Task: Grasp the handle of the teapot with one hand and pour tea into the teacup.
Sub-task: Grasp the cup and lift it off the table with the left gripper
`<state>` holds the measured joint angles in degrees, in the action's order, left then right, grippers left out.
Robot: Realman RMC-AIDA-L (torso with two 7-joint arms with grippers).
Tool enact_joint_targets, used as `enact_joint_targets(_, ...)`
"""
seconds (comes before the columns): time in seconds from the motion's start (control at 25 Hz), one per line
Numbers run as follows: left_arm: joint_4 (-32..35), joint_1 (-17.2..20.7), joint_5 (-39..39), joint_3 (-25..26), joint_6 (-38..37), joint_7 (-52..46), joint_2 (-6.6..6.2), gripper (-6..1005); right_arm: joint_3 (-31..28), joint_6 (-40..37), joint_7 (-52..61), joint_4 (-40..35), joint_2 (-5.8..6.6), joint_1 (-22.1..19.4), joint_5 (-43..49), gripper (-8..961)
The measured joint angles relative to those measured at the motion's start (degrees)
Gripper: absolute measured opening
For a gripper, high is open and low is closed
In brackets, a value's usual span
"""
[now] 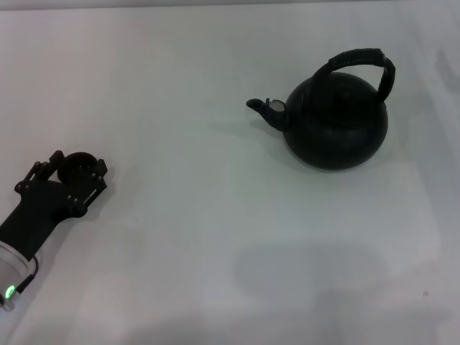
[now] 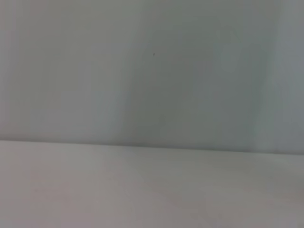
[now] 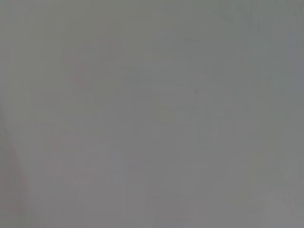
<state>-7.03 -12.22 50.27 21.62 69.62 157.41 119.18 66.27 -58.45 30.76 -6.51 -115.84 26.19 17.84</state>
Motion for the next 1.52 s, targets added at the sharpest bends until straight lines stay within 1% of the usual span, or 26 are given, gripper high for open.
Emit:
enact_joint_targets(0.56, 0.09, -0.45, 0.01, 0.00, -0.48, 0.00, 0.00, 794, 0.00, 0.00, -0.09, 0.01, 0.08, 0.00, 0.00, 873)
enact_joint_targets(0.96, 0.00, -0.83, -0.27, 0.00, -2.48, 0.00, 0.07, 791, -0.06, 0.00, -0.18, 0.01, 0.09, -0.06, 0.00, 873)
enact_joint_targets(1.52, 0.05, -0.92, -0.37, 0.44, -2.67, 0.04, 0.08, 787, -0.09, 0.00, -0.17, -0.08, 0.17, -0.09, 0.00, 873)
